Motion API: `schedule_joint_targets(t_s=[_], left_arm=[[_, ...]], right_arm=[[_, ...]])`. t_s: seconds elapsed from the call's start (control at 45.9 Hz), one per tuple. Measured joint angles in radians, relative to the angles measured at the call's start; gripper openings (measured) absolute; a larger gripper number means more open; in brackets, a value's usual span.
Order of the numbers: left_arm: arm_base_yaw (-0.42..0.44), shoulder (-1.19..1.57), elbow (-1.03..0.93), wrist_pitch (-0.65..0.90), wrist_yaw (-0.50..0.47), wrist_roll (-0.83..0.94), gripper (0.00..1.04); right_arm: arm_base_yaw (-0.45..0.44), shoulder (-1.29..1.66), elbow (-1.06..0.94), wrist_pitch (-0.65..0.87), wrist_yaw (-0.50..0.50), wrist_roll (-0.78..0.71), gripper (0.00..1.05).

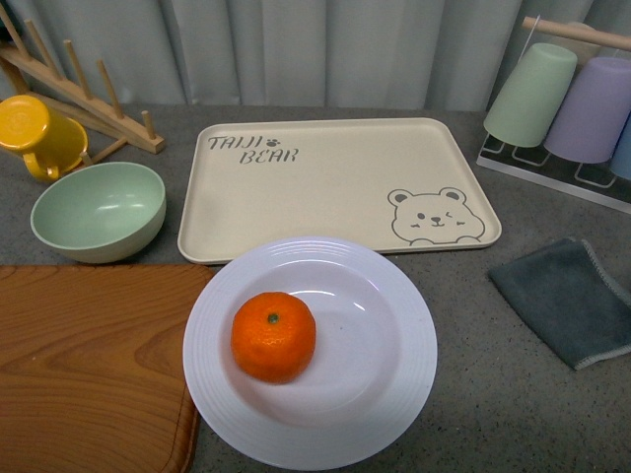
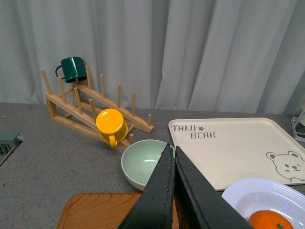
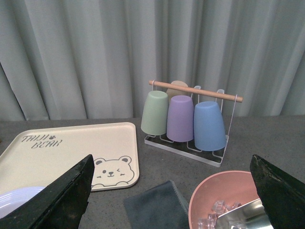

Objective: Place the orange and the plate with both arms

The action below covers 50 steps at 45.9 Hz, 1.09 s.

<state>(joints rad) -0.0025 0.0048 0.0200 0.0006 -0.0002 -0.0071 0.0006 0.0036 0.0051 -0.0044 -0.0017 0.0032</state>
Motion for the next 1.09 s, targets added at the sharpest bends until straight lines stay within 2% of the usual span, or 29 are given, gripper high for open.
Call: schedule_joint_targets(t_s=[0.065, 0.24, 0.588, 0.654, 0.784, 0.959, 1.089], left_arm=[[0.000, 0.000, 0.000, 0.000, 0.000, 0.000, 0.11], [0.000, -0.001, 0.000, 0.000, 0.000, 0.000, 0.47], [0.000, -0.001, 0.000, 0.000, 0.000, 0.001, 1.00], [0.000, -0.001, 0.000, 0.000, 0.000, 0.002, 0.98], [0.000, -0.001, 0.000, 0.000, 0.000, 0.002, 0.98], [0.000, -0.001, 0.000, 0.000, 0.000, 0.002, 0.98], [0.000, -0.001, 0.000, 0.000, 0.000, 0.002, 0.98]], right_arm=[[0.000, 0.000, 0.000, 0.000, 0.000, 0.000, 0.96], [0.000, 0.000, 0.000, 0.000, 0.000, 0.000, 0.96], [0.006, 0.016, 0.011, -0.035, 0.016, -0.010, 0.96], [0.031, 0.116, 0.043, -0.087, 0.054, -0.018, 0.96], [0.037, 0.325, 0.052, 0.041, 0.052, -0.007, 0.96], [-0.031, 0.690, 0.112, 0.262, -0.030, 0.026, 0.96], [-0.060, 0.937, 0.184, 0.310, -0.114, 0.056, 0.96]])
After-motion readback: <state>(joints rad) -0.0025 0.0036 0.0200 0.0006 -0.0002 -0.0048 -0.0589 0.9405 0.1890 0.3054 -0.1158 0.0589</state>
